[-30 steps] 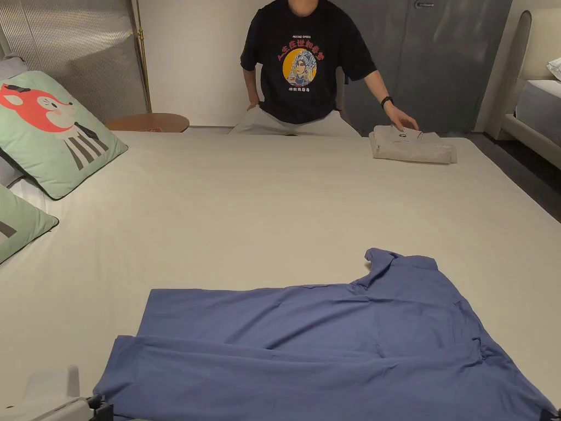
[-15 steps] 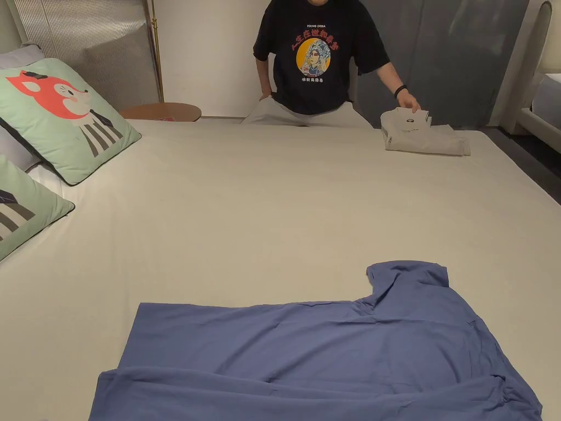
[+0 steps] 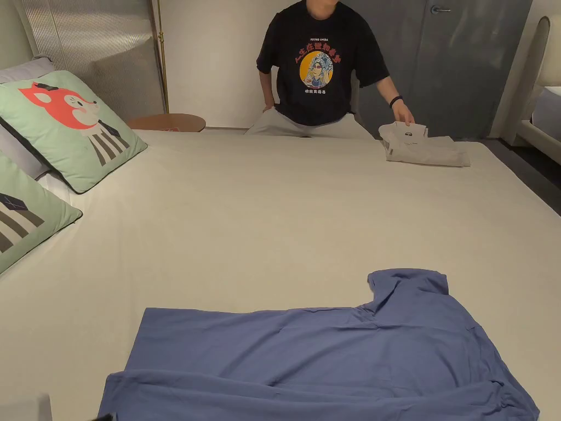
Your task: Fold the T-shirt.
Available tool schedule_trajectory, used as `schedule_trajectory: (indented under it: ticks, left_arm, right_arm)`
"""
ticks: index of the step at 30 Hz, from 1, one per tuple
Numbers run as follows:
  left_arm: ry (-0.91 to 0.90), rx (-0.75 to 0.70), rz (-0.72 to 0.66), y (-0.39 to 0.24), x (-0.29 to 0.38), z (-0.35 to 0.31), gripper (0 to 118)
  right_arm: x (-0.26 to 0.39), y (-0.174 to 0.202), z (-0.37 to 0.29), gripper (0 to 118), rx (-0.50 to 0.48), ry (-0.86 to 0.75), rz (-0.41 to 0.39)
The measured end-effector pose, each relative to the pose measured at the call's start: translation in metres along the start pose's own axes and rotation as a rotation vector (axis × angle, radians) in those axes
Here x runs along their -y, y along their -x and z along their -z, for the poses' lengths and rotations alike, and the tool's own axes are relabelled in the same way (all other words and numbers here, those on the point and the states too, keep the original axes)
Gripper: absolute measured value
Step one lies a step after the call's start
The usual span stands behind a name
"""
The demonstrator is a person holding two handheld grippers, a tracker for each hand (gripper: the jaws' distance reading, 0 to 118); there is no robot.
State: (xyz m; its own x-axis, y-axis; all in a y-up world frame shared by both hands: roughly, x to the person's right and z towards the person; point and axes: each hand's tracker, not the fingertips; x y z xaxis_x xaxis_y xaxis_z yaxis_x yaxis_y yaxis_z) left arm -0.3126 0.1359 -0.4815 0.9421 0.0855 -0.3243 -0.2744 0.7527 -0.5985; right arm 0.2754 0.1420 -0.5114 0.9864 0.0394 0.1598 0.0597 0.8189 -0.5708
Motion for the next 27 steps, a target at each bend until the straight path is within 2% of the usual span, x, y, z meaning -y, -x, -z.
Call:
schedule_trajectory:
  ticks: [4,5,6,7,8,9,10,11,19,23,26,27]
  left_arm:
    - [-0.133,0.045,0.002,-0.023,-0.030,-0.016,107]
    - [-0.160,0.066,0.007,-0.029,-0.036,-0.019,97]
    - [-0.182,0.081,0.013,-0.034,-0.040,-0.021,81]
    - [-0.200,0.096,0.024,-0.041,-0.044,-0.025,60]
    - [-0.209,0.096,0.034,-0.046,-0.046,-0.026,29]
    - [-0.219,0.095,0.046,-0.051,-0.048,-0.025,11]
    - [-0.224,0.088,0.059,-0.055,-0.049,-0.023,4]
    - [-0.226,0.083,0.067,-0.062,-0.051,-0.025,1]
    - [-0.170,0.141,0.066,-0.066,-0.080,0.011,0]
    - [-0.080,0.177,0.048,-0.066,-0.117,0.060,0]
    - [0.011,0.136,0.115,-0.070,-0.138,0.105,1]
    - [0.043,0.123,0.133,-0.072,-0.144,0.120,5]
  right_arm:
    - [-0.027,0.025,-0.013,94,-0.015,-0.137,-0.005]
    - [-0.032,0.032,-0.016,87,-0.023,-0.169,0.001]
    - [-0.034,0.037,-0.018,78,-0.034,-0.195,0.007]
    - [-0.037,0.044,-0.021,65,-0.048,-0.228,0.018]
    - [-0.038,0.049,-0.022,44,-0.068,-0.244,0.025]
    - [-0.040,0.053,-0.023,29,-0.086,-0.244,0.030]
    - [-0.041,0.057,-0.021,16,-0.101,-0.246,0.029]
    - [-0.041,0.062,-0.020,1,-0.103,-0.251,0.029]
    - [-0.049,0.081,-0.004,0,-0.135,-0.242,-0.009]
    - [-0.054,0.084,0.010,0,-0.133,-0.222,0.007]
    - [-0.057,0.086,0.021,0,-0.130,-0.204,0.017]
    - [-0.058,0.087,0.026,0,-0.126,-0.196,0.019]
